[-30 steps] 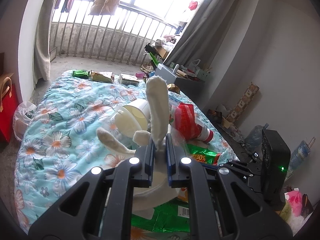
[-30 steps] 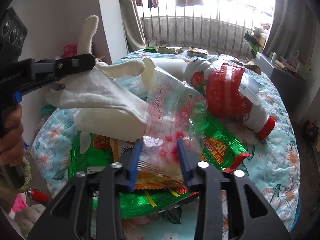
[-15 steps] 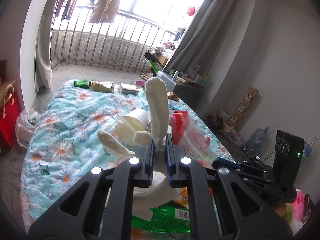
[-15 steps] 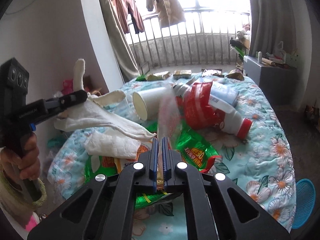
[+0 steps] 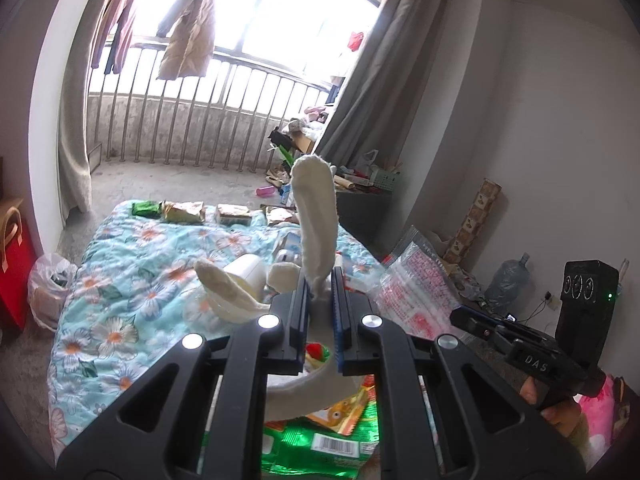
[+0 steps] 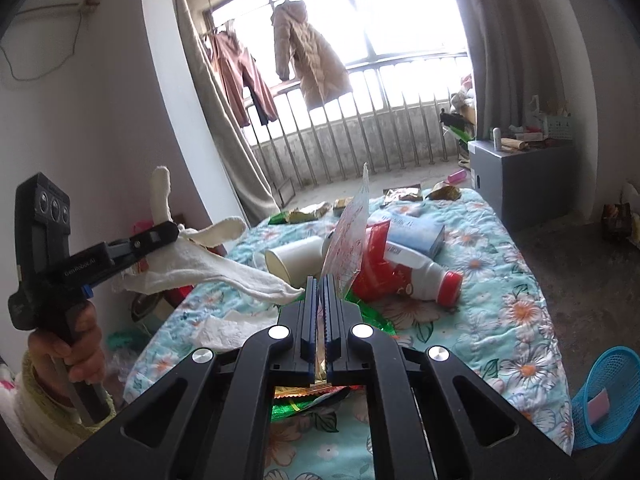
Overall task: Collect trash
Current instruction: 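Lift the held plastic bag with the right tool off the bed, then carry glove and plastic bag over the blue wastebasket and open both tools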
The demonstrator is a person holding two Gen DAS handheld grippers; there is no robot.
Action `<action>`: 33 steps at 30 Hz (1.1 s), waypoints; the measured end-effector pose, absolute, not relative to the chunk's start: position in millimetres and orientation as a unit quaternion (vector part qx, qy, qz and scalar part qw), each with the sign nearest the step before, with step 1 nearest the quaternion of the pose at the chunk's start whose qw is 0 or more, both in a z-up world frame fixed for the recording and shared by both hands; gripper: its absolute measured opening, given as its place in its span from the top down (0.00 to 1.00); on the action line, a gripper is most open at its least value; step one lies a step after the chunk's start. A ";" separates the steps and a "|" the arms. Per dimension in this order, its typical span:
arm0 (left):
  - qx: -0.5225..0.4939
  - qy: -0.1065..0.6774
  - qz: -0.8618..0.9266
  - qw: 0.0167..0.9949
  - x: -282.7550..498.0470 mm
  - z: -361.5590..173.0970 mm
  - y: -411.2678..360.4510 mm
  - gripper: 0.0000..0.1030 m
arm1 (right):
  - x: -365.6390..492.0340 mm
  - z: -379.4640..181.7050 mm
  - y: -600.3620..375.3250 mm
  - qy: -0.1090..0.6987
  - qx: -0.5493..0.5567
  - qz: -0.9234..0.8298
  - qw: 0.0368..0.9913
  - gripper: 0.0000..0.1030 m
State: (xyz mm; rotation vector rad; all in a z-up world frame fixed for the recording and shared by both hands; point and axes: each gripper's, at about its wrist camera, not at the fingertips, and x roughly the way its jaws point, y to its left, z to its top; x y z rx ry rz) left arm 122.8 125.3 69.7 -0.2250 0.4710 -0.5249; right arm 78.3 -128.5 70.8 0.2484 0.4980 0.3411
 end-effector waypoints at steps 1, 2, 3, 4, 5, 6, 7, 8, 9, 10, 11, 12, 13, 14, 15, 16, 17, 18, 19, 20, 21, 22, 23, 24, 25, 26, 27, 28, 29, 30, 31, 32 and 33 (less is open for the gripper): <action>-0.108 0.229 -0.258 0.932 121.5 71.5 122.7 0.92 | 76.1 72.2 -133.3 0.240 0.128 0.167 0.948 0.97; -0.106 0.228 -0.260 0.932 120.6 72.9 120.4 0.92 | 74.1 73.3 -137.3 0.237 0.132 0.166 0.948 0.97; -0.104 0.227 -0.263 0.932 119.3 74.9 116.5 0.92 | 72.2 73.9 -141.5 0.234 0.137 0.165 0.949 0.97; -0.101 0.226 -0.266 0.932 118.0 76.6 112.6 0.92 | 70.3 74.3 -146.3 0.231 0.142 0.163 0.949 0.97; -0.098 0.225 -0.269 0.931 116.8 78.2 108.3 0.92 | 68.9 73.8 -149.7 0.229 0.145 0.162 0.949 0.97; -0.096 0.225 -0.271 0.931 116.4 78.8 105.6 0.92 | 67.3 73.4 -154.0 0.227 0.150 0.160 0.949 0.97; -0.093 0.224 -0.274 0.931 115.5 79.8 101.5 0.92 | 65.1 73.1 -159.6 0.224 0.155 0.157 0.949 0.97; -0.091 0.224 -0.276 0.930 114.7 80.9 98.0 0.92 | 63.9 72.5 -163.3 0.222 0.158 0.154 0.950 0.97; -0.089 0.224 -0.280 0.929 113.9 82.2 93.5 0.92 | 61.8 72.6 -167.0 0.220 0.161 0.151 0.950 0.97; -0.087 0.224 -0.283 0.928 113.1 83.5 88.8 0.92 | 59.8 72.2 -171.0 0.218 0.165 0.149 0.950 0.97; -0.084 0.224 -0.286 0.928 112.3 84.6 84.0 0.92 | 57.1 71.7 -176.1 0.216 0.169 0.145 0.951 0.97; -0.082 0.224 -0.290 0.927 111.9 85.4 79.6 0.92 | 54.3 71.3 -180.4 0.214 0.173 0.143 0.951 0.97; -0.080 0.224 -0.292 0.926 110.9 85.5 76.3 0.92 | 52.8 70.8 -184.1 0.212 0.177 0.141 0.951 0.97; -0.079 0.225 -0.295 0.925 110.4 85.8 71.8 0.92 | 50.7 70.4 -189.7 0.209 0.183 0.139 0.951 0.97; -0.076 0.226 -0.300 0.924 109.8 86.1 65.4 0.92 | 48.4 70.1 -195.1 0.206 0.188 0.136 0.951 0.97; -0.074 0.227 -0.303 0.923 109.5 85.8 61.9 0.92 | 46.2 70.1 -198.7 0.204 0.191 0.135 0.951 0.97; -0.071 0.230 -0.307 0.921 109.4 85.5 55.5 0.92 | 43.1 70.1 -205.1 0.200 0.196 0.131 0.951 0.97; -0.070 0.231 -0.309 0.920 109.4 85.2 51.6 0.92 | 41.6 69.8 -208.8 0.199 0.198 0.128 0.951 0.97; -0.068 0.234 -0.313 0.918 109.5 84.7 45.9 0.92 | 40.0 70.0 -213.8 0.197 0.201 0.125 0.951 0.97; -0.066 0.235 -0.318 0.916 109.8 84.3 39.8 0.92 | 37.6 69.4 -219.0 0.194 0.204 0.121 0.952 0.97; -0.065 0.237 -0.322 0.915 109.9 84.3 35.4 0.92 | 35.2 68.7 -224.3 0.193 0.207 0.117 0.952 0.97; -0.063 0.238 -0.326 0.913 110.2 84.7 29.3 0.92 | 33.2 68.1 -228.5 0.191 0.209 0.114 0.952 0.97; -0.060 0.241 -0.332 0.910 110.9 84.4 21.6 0.92 | 30.4 67.4 -234.5 0.188 0.213 0.109 0.952 0.97; -0.058 0.242 -0.336 0.908 111.6 84.7 15.8 0.92 | 27.9 66.9 -240.2 0.186 0.217 0.105 0.952 0.97; -0.055 0.245 -0.341 0.906 112.8 84.5 9.5 0.92 | 24.9 65.7 -247.5 0.183 0.222 0.099 0.953 0.97; -0.050 0.248 -0.348 0.903 114.1 84.2 0.2 0.92 | 21.4 64.2 -252.4 0.181 0.226 0.095 0.953 0.97; -0.047 0.251 -0.352 0.900 115.4 84.2 -6.3 0.92 | 19.1 62.8 -257.3 0.179 0.229 0.091 0.952 0.97; -0.042 0.255 -0.359 0.897 116.7 84.1 -15.2 0.92 | 16.1 60.7 -265.0 0.177 0.235 0.084 0.952 0.97; -0.039 0.257 -0.364 0.895 117.2 83.7 -21.1 0.92 | 13.3 58.8 -270.6 0.176 0.240 0.079 0.951 0.97; -0.035 0.260 -0.371 0.891 118.4 83.0 -30.3 0.92 | 10.6 56.9 -277.2 0.174 0.245 0.074 0.951 0.97; -0.031 0.263 -0.379 0.887 119.7 82.4 -39.6 0.92 | 8.4 56.1 -282.2 0.173 0.248 0.069 0.951 0.97; -0.026 0.265 -0.387 0.883 120.9 81.5 -48.9 0.92 | 4.6 53.3 -291.1 0.171 0.253 0.060 0.950 0.97; -0.022 0.266 -0.393 0.880 120.1 81.5 -59.0 0.92 | 2.5 52.0 -296.3 0.170 0.257 0.054 0.950 0.97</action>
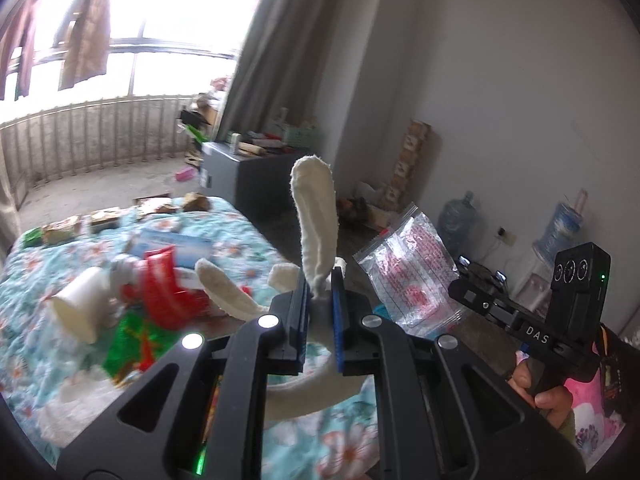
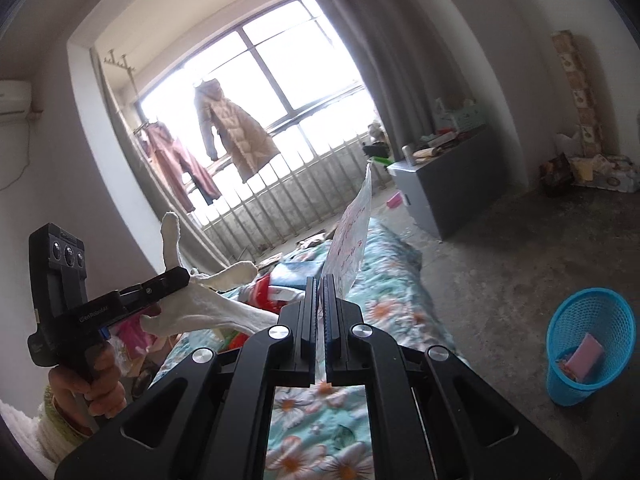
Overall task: Collect trash
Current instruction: 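Carry glove and plastic bag over the blue wastebasket and open both tools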
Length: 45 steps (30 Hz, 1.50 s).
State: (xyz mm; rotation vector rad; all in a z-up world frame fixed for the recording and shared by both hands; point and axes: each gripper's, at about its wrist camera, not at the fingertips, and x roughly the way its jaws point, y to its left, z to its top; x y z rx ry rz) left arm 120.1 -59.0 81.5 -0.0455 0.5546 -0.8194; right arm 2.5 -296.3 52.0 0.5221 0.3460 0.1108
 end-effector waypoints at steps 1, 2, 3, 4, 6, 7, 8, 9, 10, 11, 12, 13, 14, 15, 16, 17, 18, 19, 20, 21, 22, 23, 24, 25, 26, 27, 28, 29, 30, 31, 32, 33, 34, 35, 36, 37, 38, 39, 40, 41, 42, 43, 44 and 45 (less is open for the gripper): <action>-0.018 0.267 -0.399 0.877 120.2 81.0 -67.6 0.92 | -0.1 50.1 -302.0 0.169 0.260 0.048 0.949 0.97; -0.011 0.270 -0.409 0.872 120.8 80.0 -79.9 0.92 | -3.8 47.6 -310.1 0.167 0.265 0.039 0.949 0.97; -0.008 0.272 -0.414 0.869 121.0 80.0 -89.1 0.92 | -7.4 45.0 -318.4 0.166 0.270 0.030 0.948 0.97; -0.004 0.275 -0.421 0.865 121.1 79.1 -99.1 0.92 | -10.2 43.1 -324.1 0.165 0.274 0.024 0.947 0.97; 0.002 0.283 -0.436 0.854 122.8 75.6 -120.8 0.92 | -17.7 36.5 -341.1 0.162 0.283 0.005 0.945 0.97; 0.004 0.289 -0.444 0.848 124.4 74.0 -131.8 0.92 | -21.2 33.5 -348.2 0.161 0.287 -0.002 0.944 0.97; 0.005 0.293 -0.449 0.844 124.7 72.4 -139.7 0.92 | -25.3 29.8 -357.5 0.160 0.292 -0.013 0.943 0.97; 0.006 0.299 -0.457 0.838 126.7 70.6 -151.8 0.92 | -28.9 26.3 -365.3 0.158 0.297 -0.023 0.942 0.97; 0.009 0.305 -0.465 0.831 128.4 68.6 -164.5 0.92 | -34.2 22.8 -373.6 0.157 0.301 -0.032 0.940 0.97; 0.011 0.309 -0.470 0.827 128.3 67.5 -173.3 0.92 | -39.9 18.5 -384.2 0.155 0.306 -0.046 0.938 0.97; 0.016 0.317 -0.479 0.818 130.7 64.5 -190.2 0.92 | -45.1 15.1 -392.6 0.153 0.310 -0.058 0.936 0.97; 0.020 0.322 -0.485 0.813 132.8 61.2 -201.6 0.92 | -51.8 10.0 -404.5 0.151 0.316 -0.075 0.934 0.97; 0.024 0.332 -0.491 0.805 135.6 57.2 -217.3 0.92 | -56.7 4.9 -415.0 0.150 0.321 -0.088 0.931 0.97; 0.027 0.341 -0.496 0.798 136.9 54.1 -230.5 0.92 | -62.0 -0.4 -425.3 0.150 0.327 -0.102 0.928 0.97; 0.030 0.354 -0.501 0.789 139.9 49.1 -245.6 0.92 | -67.8 -7.8 -437.8 0.152 0.333 -0.121 0.923 0.97; 0.031 0.369 -0.508 0.778 143.1 42.9 -262.1 0.92 | -72.2 -14.6 -446.8 0.154 0.337 -0.137 0.918 0.97; 0.034 0.383 -0.512 0.768 146.2 36.6 -277.8 0.92 | -75.7 -21.4 -455.5 0.158 0.342 -0.151 0.914 0.97; 0.035 0.393 -0.515 0.761 149.2 30.8 -290.2 0.92 | -78.7 -31.2 -467.3 0.165 0.349 -0.170 0.907 0.97; 0.041 0.409 -0.517 0.751 152.8 20.7 -310.2 0.92 | -81.9 -39.9 -476.6 0.168 0.356 -0.180 0.902 0.97; 0.047 0.416 -0.518 0.746 153.8 13.4 -323.4 0.92 | -83.9 -49.1 -486.4 0.173 0.363 -0.192 0.895 0.97; 0.055 0.421 -0.519 0.742 154.6 6.0 -338.4 0.92 | -84.7 -58.5 -494.5 0.178 0.370 -0.203 0.889 0.97; 0.069 0.428 -0.518 0.737 156.5 -5.2 -358.5 0.92 | -84.1 -70.3 -503.8 0.186 0.379 -0.214 0.881 0.97; 0.080 0.432 -0.517 0.735 157.8 -13.7 -371.8 0.92 | -82.8 -81.1 -513.3 0.193 0.388 -0.223 0.873 0.97; 0.092 0.434 -0.514 0.734 158.8 -23.1 -386.8 0.92 | -81.3 -90.8 -521.2 0.200 0.395 -0.230 0.867 0.97; 0.104 0.436 -0.514 0.731 159.8 -33.2 -402.7 0.92 | -78.3 -103.6 -532.6 0.210 0.403 -0.238 0.858 0.97; 0.116 0.437 -0.514 0.729 160.3 -41.7 -417.3 0.92 | -75.1 -111.9 -539.8 0.219 0.408 -0.245 0.852 0.97; 0.129 0.437 -0.512 0.728 161.0 -51.2 -431.4 0.92 | -70.2 -124.0 -550.6 0.228 0.416 -0.250 0.844 0.97; 0.137 0.435 -0.511 0.729 162.9 -58.4 -441.6 0.92 | -66.2 -133.1 -558.5 0.235 0.422 -0.250 0.839 0.97; 0.148 0.433 -0.509 0.729 165.6 -67.8 -455.3 0.92 | -61.1 -141.1 -564.3 0.242 0.427 -0.254 0.833 0.97; 0.154 0.434 -0.507 0.729 166.8 -76.1 -467.9 0.92 | -54.3 -152.6 -575.0 0.253 0.432 -0.260 0.826 0.97; 0.157 0.437 -0.506 0.727 169.2 -83.6 -477.7 0.92 | -47.5 -158.8 -580.6 0.261 0.435 -0.259 0.822 0.97; 0.160 0.443 -0.504 0.724 172.9 -93.4 -489.7 0.90 | -39.3 -170.5 -591.6 0.272 0.439 -0.264 0.815 0.96; 0.162 0.451 -0.500 0.722 176.4 -101.1 -500.8 0.85 | -31.2 -180.6 -599.6 0.283 0.440 -0.271 0.808 0.96; 0.168 0.460 -0.496 0.717 180.5 -111.9 -513.4 0.78 | -25.0 -189.5 -605.6 0.291 0.442 -0.272 0.803 0.95; 0.176 0.466 -0.492 0.714 182.6 -119.6 -524.6 0.60 | -16.2 -200.7 -613.8 0.298 0.452 -0.267 0.797 0.92; 0.182 0.467 -0.486 0.716 180.9 -123.7 -530.5 0.54 | -11.1 -212.6 -620.5 0.305 0.466 -0.263 0.788 0.77; 0.189 0.464 -0.480 0.720 182.5 -128.6 -535.8 0.51 | -5.1 -231.7 -629.9 0.322 0.486 -0.269 0.767 0.67; 0.199 0.459 -0.475 0.724 181.9 -132.1 -541.0 0.50 | -4.7 -239.0 -634.2 0.329 0.494 -0.274 0.756 0.59; 0.205 0.457 -0.472 0.725 182.2 -133.5 -542.2 0.46 | -4.2 -248.6 -636.3 0.334 0.502 -0.279 0.748 0.59; 0.203 0.458 -0.469 0.728 182.6 -132.7 -540.2 0.44 | -5.0 -251.8 -636.2 0.334 0.506 -0.279 0.745 0.59; 0.194 0.458 -0.470 0.729 184.7 -129.6 -535.5 0.42 | -7.9 -253.8 -633.5 0.329 0.510 -0.279 0.744 0.59; 0.182 0.458 -0.474 0.729 185.9 -126.0 -530.4 0.39 | -11.6 -253.8 -629.6 0.323 0.513 -0.277 0.746 0.55; 0.177 0.458 -0.475 0.730 186.2 -123.7 -527.9 0.37 | -14.9 -252.5 -625.7 0.319 0.512 -0.277 0.747 0.53; 0.172 0.455 -0.474 0.734 188.1 -118.7 -522.3 0.37 | -20.5 -250.8 -619.2 0.317 0.509 -0.279 0.750 0.52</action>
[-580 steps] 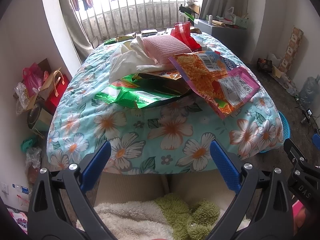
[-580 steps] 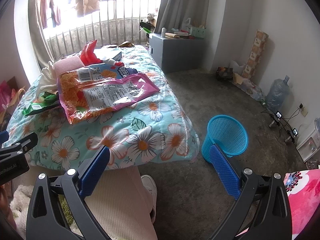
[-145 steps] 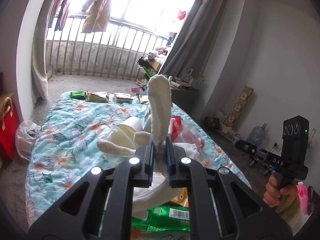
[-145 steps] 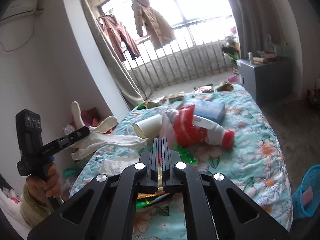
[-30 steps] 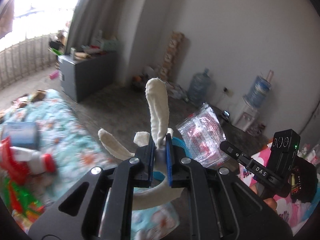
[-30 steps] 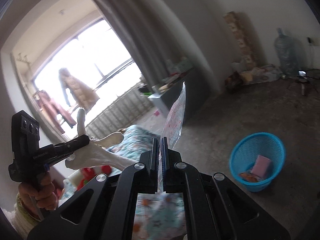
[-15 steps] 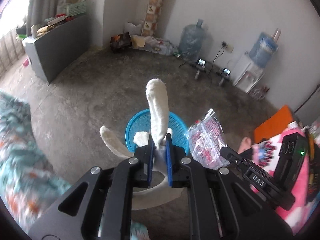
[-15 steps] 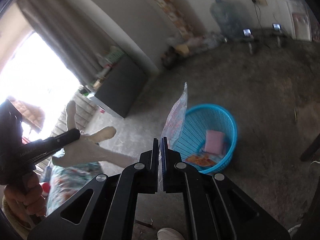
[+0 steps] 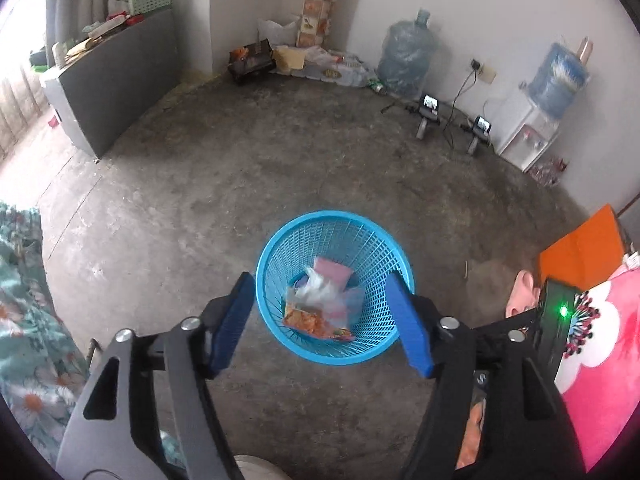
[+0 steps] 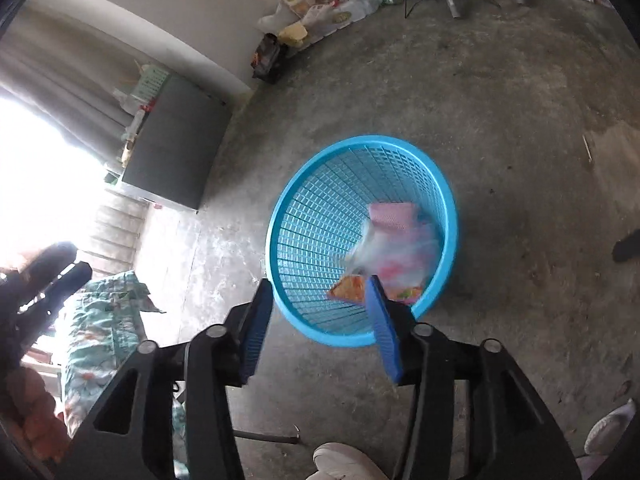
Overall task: Collect trash
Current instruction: 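Carry glove and plastic bag over the blue wastebasket and open both tools, then move the left tool to the white tissue while the right tool reaches the yellow Snack bag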
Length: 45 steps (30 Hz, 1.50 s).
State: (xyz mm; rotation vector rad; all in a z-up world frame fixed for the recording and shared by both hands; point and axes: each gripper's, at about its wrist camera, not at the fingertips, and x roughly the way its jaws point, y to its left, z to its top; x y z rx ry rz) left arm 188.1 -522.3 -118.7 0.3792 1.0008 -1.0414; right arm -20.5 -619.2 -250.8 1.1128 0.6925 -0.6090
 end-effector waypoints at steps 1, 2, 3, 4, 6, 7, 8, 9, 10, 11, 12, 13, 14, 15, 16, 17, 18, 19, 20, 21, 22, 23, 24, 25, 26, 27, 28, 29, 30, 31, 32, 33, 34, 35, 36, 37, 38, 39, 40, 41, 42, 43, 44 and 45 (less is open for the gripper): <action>0.169 0.451 -0.473 0.738 188.8 -113.5 -517.1 0.36 | -25.1 -247.6 -613.2 0.315 0.504 -0.280 0.754 0.52; 0.165 0.448 -0.472 0.741 188.7 -108.9 -512.4 0.36 | -28.4 -244.7 -608.2 0.314 0.502 -0.282 0.755 0.51; 0.159 0.444 -0.472 0.745 189.0 -101.1 -505.0 0.34 | -33.2 -240.1 -601.9 0.313 0.498 -0.285 0.757 0.51; 0.152 0.439 -0.474 0.748 188.8 -92.6 -498.2 0.32 | -37.9 -234.3 -597.2 0.311 0.495 -0.286 0.759 0.50; 0.140 0.430 -0.477 0.753 185.1 -73.2 -481.7 0.29 | -43.3 -213.3 -578.9 0.308 0.485 -0.289 0.765 0.45; 0.132 0.423 -0.481 0.756 183.4 -61.3 -471.7 0.26 | -45.6 -202.2 -572.6 0.304 0.477 -0.291 0.771 0.41; 0.125 0.419 -0.484 0.758 182.0 -52.7 -463.8 0.24 | -47.3 -192.3 -568.3 0.301 0.469 -0.291 0.778 0.39; 0.114 0.414 -0.486 0.761 180.3 -40.5 -451.7 0.20 | -46.9 -181.3 -561.1 0.298 0.457 -0.291 0.786 0.36; 0.107 0.409 -0.491 0.761 178.2 -28.7 -439.2 0.19 | -45.3 -169.0 -553.2 0.295 0.446 -0.289 0.794 0.33; 0.105 0.405 -0.495 0.761 176.1 -20.6 -430.9 0.19 | -44.2 -158.8 -545.7 0.294 0.439 -0.286 0.800 0.32; 0.106 0.399 -0.498 0.763 173.9 -10.7 -419.2 0.19 | -42.8 -146.9 -536.2 0.291 0.429 -0.283 0.807 0.30; 0.116 0.392 -0.497 0.765 170.7 1.6 -403.9 0.18 | -39.7 -131.9 -525.5 0.287 0.414 -0.280 0.818 0.27; 0.119 0.390 -0.496 0.767 169.3 7.4 -395.5 0.18 | -37.2 -118.8 -515.2 0.286 0.400 -0.279 0.825 0.25; 0.124 0.385 -0.493 0.770 167.9 18.2 -381.0 0.18 | -36.1 -109.3 -508.3 0.286 0.389 -0.277 0.831 0.21; 0.125 0.381 -0.491 0.774 166.8 28.8 -367.3 0.18 | -33.9 -97.7 -499.0 0.286 0.373 -0.275 0.839 0.19; 0.118 0.374 -0.490 0.778 165.3 41.6 -348.5 0.17 | -30.3 -82.4 -486.0 0.286 0.351 -0.273 0.849 0.17; 0.112 0.370 -0.490 0.782 164.1 50.6 -334.2 0.15 | -29.4 -73.8 -477.9 0.286 0.339 -0.271 0.854 0.14; 0.103 0.365 -0.488 0.786 163.5 58.9 -317.8 0.13 | -26.6 -63.7 -468.1 0.286 0.324 -0.267 0.861 0.11; 0.089 0.359 -0.486 0.792 162.0 69.8 -295.6 0.13 | -23.6 -54.5 -458.1 0.287 0.310 -0.266 0.866 0.09; 0.080 0.356 -0.484 0.795 160.7 75.6 -281.2 0.13 | -20.8 -46.7 -448.7 0.292 0.296 -0.265 0.870 0.07; 0.072 0.354 -0.479 0.800 160.1 82.0 -263.5 0.13 | -16.7 -39.2 -437.0 0.300 0.278 -0.264 0.873 0.07; 0.063 0.351 -0.472 0.806 159.0 88.7 -242.9 0.13 | -13.4 -35.3 -428.5 0.309 0.267 -0.263 0.874 0.07; 0.057 0.348 -0.468 0.810 157.3 93.0 -227.2 0.13 | -9.0 -31.2 -419.2 0.320 0.254 -0.263 0.874 0.07; 0.052 0.343 -0.462 0.816 154.7 98.0 -206.7 0.13 | -5.3 -26.5 -408.4 0.331 0.242 -0.264 0.873 0.07; 0.046 0.336 -0.452 0.825 151.8 103.0 -181.5 0.13 | -2.7 -23.8 -399.9 0.340 0.232 -0.267 0.872 0.06; 0.042 0.331 -0.445 0.831 149.2 105.9 -165.5 0.13 | -0.8 -20.9 -393.4 0.345 0.223 -0.272 0.870 0.06; 0.035 0.324 -0.432 0.841 146.5 109.0 -139.4 0.13 | 2.4 -16.1 -381.9 0.352 0.204 -0.280 0.870 0.06; 0.029 0.321 -0.420 0.848 144.7 110.4 -119.1 0.12 | 4.8 -12.6 -374.9 0.354 0.190 -0.283 0.871 0.06; 0.022 0.318 -0.409 0.855 143.3 112.1 -100.3 0.12 | 6.7 -7.8 -365.0 0.353 0.173 -0.283 0.875 0.06; 0.014 0.316 -0.397 0.862 142.3 112.5 -82.6 0.12 | 8.3 -2.2 -354.2 0.351 0.156 -0.280 0.880 0.06; 0.006 0.313 -0.383 0.869 141.4 112.9 -64.5 0.12 | 8.6 2.4 -346.2 0.347 0.142 -0.274 0.886 0.06; -0.002 0.309 -0.365 0.878 139.1 112.8 -42.0 0.12 | 10.0 6.6 -339.5 0.344 0.134 -0.270 0.890 0.06; -0.009 0.306 -0.347 0.887 137.2 112.7 -22.8 0.12 | 10.2 13.6 -329.0 0.337 0.121 -0.262 0.896 0.06; -0.016 0.302 -0.328 0.895 135.9 112.2 -3.5 0.12 | 9.8 17.6 -323.7 0.332 0.113 -0.258 0.900 0.06; -0.021 0.297 -0.310 0.903 135.3 112.2 14.6 0.12 | 9.4 23.0 -315.6 0.323 0.104 -0.253 0.906 0.06; -0.024 0.291 -0.290 0.911 132.1 111.5 33.0 0.12 | 8.5 28.2 -307.6 0.312 0.096 -0.247 0.912 0.06; -0.025 0.286 -0.277 0.917 131.2 111.4 46.7 0.12 | 7.4 33.6 -298.9 0.298 0.092 -0.233 0.921 0.06; -0.027 0.281 -0.259 0.924 126.9 109.9 63.4 0.12 | 6.5 37.6 -291.7 0.285 0.094 -0.209 0.931 0.06; -0.029 0.279 -0.245 0.928 123.9 107.2 78.0 0.12 | 7.5 41.6 -287.2 0.276 0.099 -0.180 0.939 0.06; -0.035 0.281 -0.230 0.931 121.7 103.3 93.4 0.12 | 7.5 44.3 -281.1 0.266 0.113 -0.133 0.948 0.06; -0.040 0.283 -0.222 0.932 120.1 99.2 104.0 0.12 | 9.6 46.4 -275.3 0.262 0.127 -0.096 0.952 0.06; -0.047 0.286 -0.212 0.933 117.9 93.7 114.7 0.12 | 13.0 47.8 -269.5 0.264 0.135 -0.078 0.952 0.06; -0.056 0.290 -0.203 0.934 115.6 86.9 127.7 0.12 | 15.1 48.7 -265.6 0.266 0.139 -0.072 0.951 0.06; -0.060 0.294 -0.196 0.934 113.9 81.1 135.9 0.12 | 18.5 49.9 -259.9 0.269 0.141 -0.064 0.951 0.06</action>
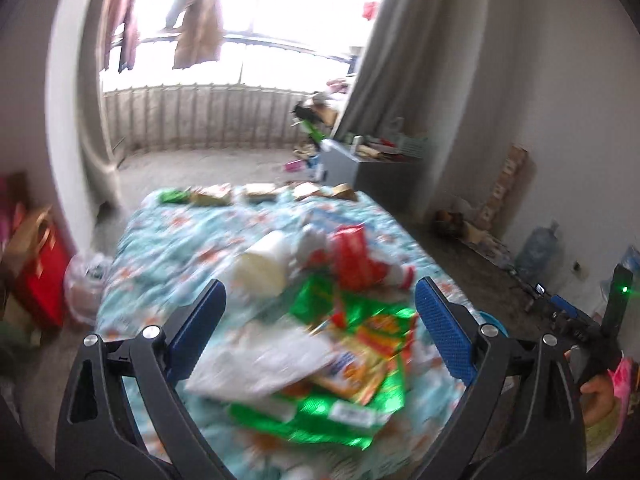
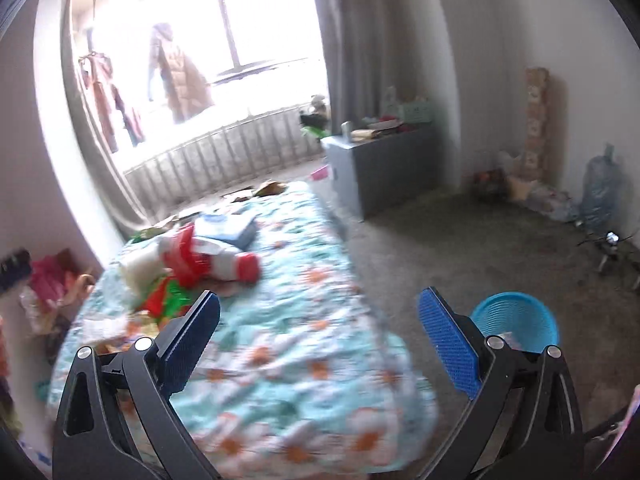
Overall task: Collect trash
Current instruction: 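Move the left tool to the white tissue while the right tool reaches the yellow Snack bag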
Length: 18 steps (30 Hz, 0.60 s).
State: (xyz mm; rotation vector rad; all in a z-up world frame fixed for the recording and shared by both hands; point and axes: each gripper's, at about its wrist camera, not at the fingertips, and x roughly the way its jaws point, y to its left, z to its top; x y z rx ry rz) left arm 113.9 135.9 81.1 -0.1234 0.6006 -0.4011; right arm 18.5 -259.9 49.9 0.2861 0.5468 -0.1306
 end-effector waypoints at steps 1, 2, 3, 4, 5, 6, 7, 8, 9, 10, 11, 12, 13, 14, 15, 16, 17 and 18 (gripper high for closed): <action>-0.062 0.296 -0.189 0.934 111.7 76.1 141.8 0.12 | 21.5 50.2 -253.6 0.272 0.142 -0.056 0.950 0.06; -0.061 0.296 -0.183 0.935 109.6 70.1 148.0 0.12 | 25.7 50.0 -247.0 0.280 0.146 -0.043 0.948 0.06; -0.058 0.298 -0.181 0.935 108.5 65.5 147.8 0.12 | 30.2 49.0 -241.2 0.291 0.153 -0.026 0.944 0.06; -0.055 0.299 -0.181 0.935 105.8 61.1 151.2 0.12 | 32.2 48.2 -237.2 0.299 0.161 -0.013 0.941 0.06; -0.051 0.301 -0.183 0.934 105.3 55.7 151.7 0.12 | 36.6 45.1 -232.4 0.311 0.176 0.006 0.934 0.06; -0.045 0.306 -0.187 0.933 105.4 48.8 151.8 0.12 | 40.1 41.6 -228.7 0.321 0.191 0.026 0.927 0.06; -0.040 0.309 -0.191 0.931 106.8 42.3 148.7 0.12 | 43.5 36.8 -225.0 0.329 0.206 0.048 0.920 0.06; -0.034 0.313 -0.194 0.929 109.0 37.0 146.2 0.12 | 48.5 33.1 -218.5 0.341 0.224 0.080 0.909 0.06; -0.029 0.315 -0.193 0.929 110.7 31.3 142.9 0.12 | 50.2 30.1 -213.0 0.347 0.231 0.097 0.904 0.06; -0.021 0.318 -0.191 0.929 113.9 25.3 140.5 0.12 | 54.2 27.5 -205.4 0.353 0.240 0.121 0.896 0.07; -0.015 0.319 -0.189 0.929 116.0 20.4 137.6 0.12 | 56.4 24.0 -194.6 0.356 0.243 0.134 0.892 0.08; -0.005 0.322 -0.186 0.928 120.6 13.9 134.3 0.12 | 60.2 22.3 -185.5 0.362 0.244 0.151 0.887 0.13; 0.001 0.325 -0.181 0.928 123.7 7.9 132.4 0.12 | 62.7 21.8 -177.6 0.366 0.243 0.160 0.884 0.18; 0.006 0.328 -0.178 0.928 127.0 3.1 130.4 0.12 | 67.1 20.6 -166.5 0.373 0.240 0.175 0.879 0.20; 0.014 0.331 -0.177 0.927 130.7 -2.6 127.5 0.12 | 71.8 20.1 -158.7 0.377 0.239 0.184 0.876 0.26; 0.017 0.331 -0.178 0.926 133.6 -6.6 126.5 0.15 | 75.2 19.5 -150.5 0.383 0.237 0.197 0.871 0.30; 0.019 0.332 -0.180 0.926 135.3 -10.1 125.5 0.16 | 78.7 18.8 -141.2 0.389 0.233 0.210 0.866 0.31; 0.016 0.338 -0.182 0.923 138.5 -14.9 124.8 0.20 | 81.8 18.6 -132.4 0.393 0.227 0.221 0.863 0.32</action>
